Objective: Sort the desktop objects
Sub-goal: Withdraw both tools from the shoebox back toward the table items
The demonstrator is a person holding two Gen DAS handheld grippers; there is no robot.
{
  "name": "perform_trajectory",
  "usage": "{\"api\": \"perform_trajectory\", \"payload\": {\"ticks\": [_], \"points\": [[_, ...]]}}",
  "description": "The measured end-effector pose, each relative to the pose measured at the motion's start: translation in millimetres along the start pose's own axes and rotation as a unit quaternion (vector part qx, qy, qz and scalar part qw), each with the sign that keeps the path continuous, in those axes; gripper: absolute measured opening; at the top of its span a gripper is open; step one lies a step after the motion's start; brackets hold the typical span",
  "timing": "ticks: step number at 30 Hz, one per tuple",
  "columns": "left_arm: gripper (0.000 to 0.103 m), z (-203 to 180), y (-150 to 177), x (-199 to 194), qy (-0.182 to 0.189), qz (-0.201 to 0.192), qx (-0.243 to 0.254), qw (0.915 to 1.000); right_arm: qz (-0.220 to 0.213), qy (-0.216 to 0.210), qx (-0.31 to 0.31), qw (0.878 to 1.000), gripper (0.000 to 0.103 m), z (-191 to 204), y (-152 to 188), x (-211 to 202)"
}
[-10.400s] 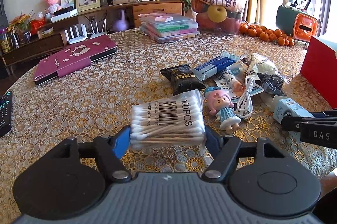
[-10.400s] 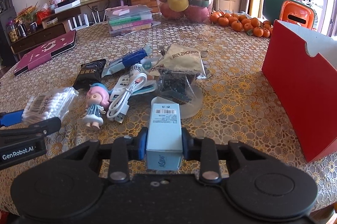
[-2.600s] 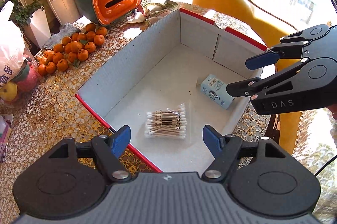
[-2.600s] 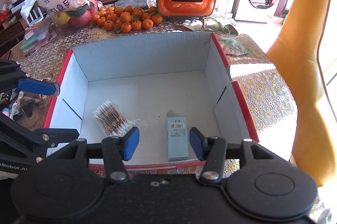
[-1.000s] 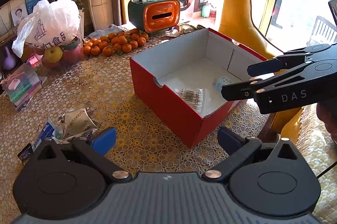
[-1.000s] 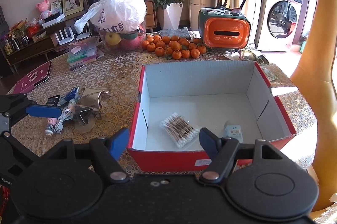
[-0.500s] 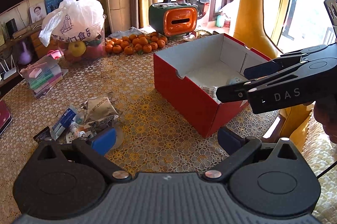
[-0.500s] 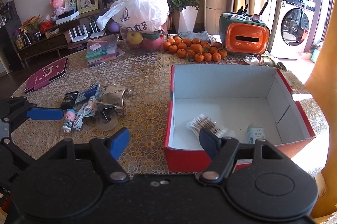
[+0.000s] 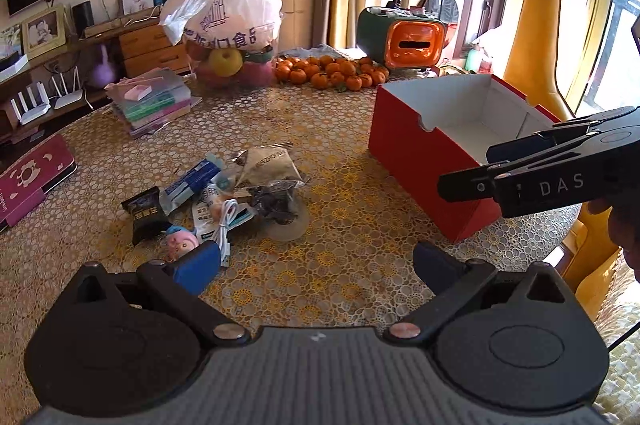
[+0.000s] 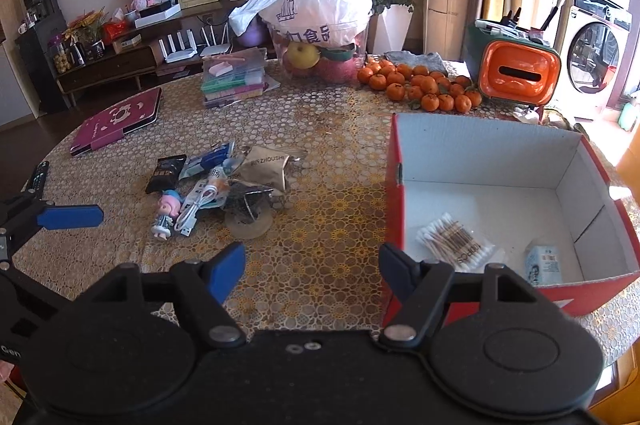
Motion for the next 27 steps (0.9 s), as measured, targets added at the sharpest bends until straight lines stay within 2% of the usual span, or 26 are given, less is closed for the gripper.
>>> {"api": "perform_trajectory", "payload": {"ticks": [9, 27], "points": [[0.103, 31, 18, 3, -0.037, -0.005, -0.027, 0.999, 0.006, -0.017, -0.009, 1.0, 0.074, 23, -1, 28], [0.103, 77, 41, 31, -0.062, -0.004, -0.074, 0.9953, 0.02, -0.029, -0.018, 0.999, 0.074, 51, -7, 78]]}}
Point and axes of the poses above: each gripper's, at about its wrist camera, not at the fingertips, and x roughly the way its jaws point, z to its left, y to its underside, the point moved 2 cm from there along x, roughly the way its jaws point, and after that the axes turned 6 degrees about -y, right-handed, at the moved point
